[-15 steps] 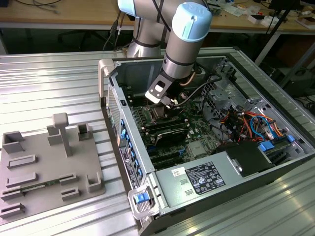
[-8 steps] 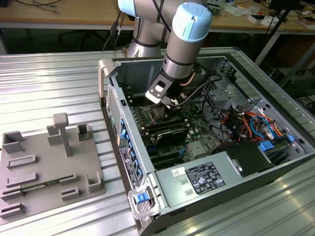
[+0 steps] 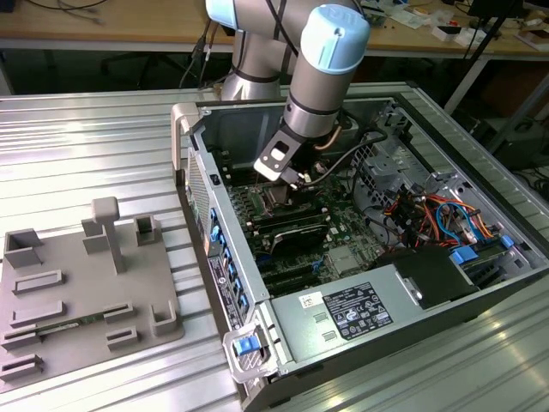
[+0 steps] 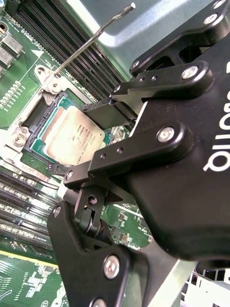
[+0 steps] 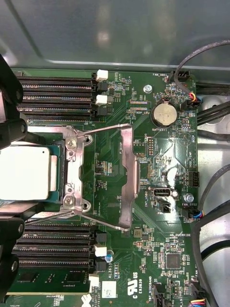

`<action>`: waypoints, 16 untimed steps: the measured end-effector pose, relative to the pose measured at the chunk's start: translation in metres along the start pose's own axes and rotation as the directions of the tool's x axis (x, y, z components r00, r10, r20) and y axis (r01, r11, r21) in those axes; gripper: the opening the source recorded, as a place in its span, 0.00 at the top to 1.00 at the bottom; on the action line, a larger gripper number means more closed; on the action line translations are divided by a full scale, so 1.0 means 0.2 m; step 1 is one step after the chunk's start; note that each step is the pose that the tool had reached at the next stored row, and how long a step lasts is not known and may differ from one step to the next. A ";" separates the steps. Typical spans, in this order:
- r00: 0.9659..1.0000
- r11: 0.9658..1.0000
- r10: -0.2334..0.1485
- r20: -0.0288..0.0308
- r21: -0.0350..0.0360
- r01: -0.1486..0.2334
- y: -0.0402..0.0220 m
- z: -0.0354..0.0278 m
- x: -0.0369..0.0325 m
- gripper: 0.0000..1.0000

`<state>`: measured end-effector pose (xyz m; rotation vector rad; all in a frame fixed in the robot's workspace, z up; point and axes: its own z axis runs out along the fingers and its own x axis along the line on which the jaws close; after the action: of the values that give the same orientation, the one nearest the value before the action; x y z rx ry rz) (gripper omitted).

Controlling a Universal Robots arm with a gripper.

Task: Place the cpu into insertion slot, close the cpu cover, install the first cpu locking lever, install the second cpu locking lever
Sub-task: 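Place the cpu into insertion slot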

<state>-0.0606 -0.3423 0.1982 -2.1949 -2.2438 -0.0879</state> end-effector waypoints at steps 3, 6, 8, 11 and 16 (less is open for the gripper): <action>1.000 1.000 0.003 0.000 0.000 -0.003 0.003 0.000 0.000 0.45; 1.000 1.000 0.003 0.000 0.000 -0.003 0.002 0.000 0.000 0.45; 1.000 1.000 0.003 0.000 -0.001 -0.003 -0.007 0.001 0.001 0.45; 1.000 1.000 0.006 0.000 0.000 -0.006 -0.013 0.000 0.001 0.45; 0.999 0.999 0.036 0.002 -0.001 -0.036 -0.011 0.000 0.006 0.45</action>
<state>-0.0628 -0.3411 0.1982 -2.2353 -2.2051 -0.0874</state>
